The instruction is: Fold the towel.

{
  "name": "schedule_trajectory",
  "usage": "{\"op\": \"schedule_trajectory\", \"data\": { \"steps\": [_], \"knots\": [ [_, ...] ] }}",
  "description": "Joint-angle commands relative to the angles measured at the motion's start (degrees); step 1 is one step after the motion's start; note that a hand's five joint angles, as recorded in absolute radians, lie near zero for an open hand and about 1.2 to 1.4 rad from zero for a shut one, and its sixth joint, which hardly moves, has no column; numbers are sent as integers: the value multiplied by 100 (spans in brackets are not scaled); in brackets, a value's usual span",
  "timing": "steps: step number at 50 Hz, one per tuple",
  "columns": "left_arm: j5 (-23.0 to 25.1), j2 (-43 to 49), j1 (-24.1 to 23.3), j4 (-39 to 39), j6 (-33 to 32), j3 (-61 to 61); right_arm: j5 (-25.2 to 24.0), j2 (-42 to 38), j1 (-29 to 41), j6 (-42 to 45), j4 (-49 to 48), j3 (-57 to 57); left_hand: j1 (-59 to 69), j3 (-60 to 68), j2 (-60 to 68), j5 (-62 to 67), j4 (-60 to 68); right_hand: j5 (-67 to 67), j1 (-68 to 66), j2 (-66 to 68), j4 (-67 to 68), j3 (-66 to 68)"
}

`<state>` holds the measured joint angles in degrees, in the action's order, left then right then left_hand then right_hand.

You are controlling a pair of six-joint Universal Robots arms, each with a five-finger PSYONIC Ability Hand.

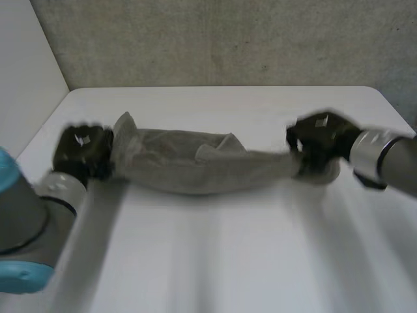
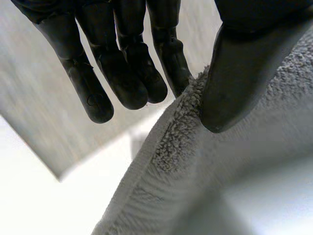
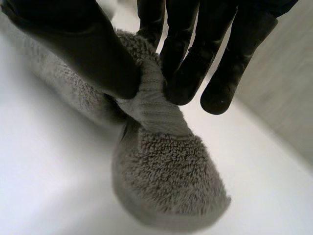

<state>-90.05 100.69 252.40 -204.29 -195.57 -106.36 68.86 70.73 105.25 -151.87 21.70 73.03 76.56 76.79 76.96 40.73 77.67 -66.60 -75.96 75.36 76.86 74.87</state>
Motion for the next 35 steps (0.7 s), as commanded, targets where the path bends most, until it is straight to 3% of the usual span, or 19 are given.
{"op": "schedule_trajectory", "data": {
  "steps": [1,6,8,19,28,30,32,35],
  "knots": [
    [383,-1235,2,91,263,369,-293,969,-66,-895,54,-710,344,321,304,2927,233,-340,-404,464,314,513],
    [427,-1263,37,275,616,502,-479,978,-66,-1117,72,-649,344,321,304,2927,233,-340,-404,464,314,513],
    [462,-870,54,293,756,380,-505,917,-57,-1038,54,-361,344,321,304,2927,233,-340,-404,464,314,513],
    [646,319,159,311,783,-33,-443,222,-31,-545,63,-157,344,321,304,2927,233,-340,-404,464,314,513],
    [779,530,239,249,748,-385,-399,-76,-48,-413,72,-96,344,321,304,2927,233,-340,-404,464,314,513],
    [779,601,239,249,730,-438,-391,-85,-39,-422,63,-87,60,37,20,2643,-50,-340,-404,464,314,513],
    [779,714,239,267,678,-508,-399,-103,-39,-413,63,-78,-2470,-2493,-2510,113,-2580,-340,-404,464,314,513],
    [779,767,230,267,547,-587,-399,-138,-39,-413,63,-78,-2949,-2972,-2989,-366,-3059,-340,-404,464,314,513]
  ]
}}
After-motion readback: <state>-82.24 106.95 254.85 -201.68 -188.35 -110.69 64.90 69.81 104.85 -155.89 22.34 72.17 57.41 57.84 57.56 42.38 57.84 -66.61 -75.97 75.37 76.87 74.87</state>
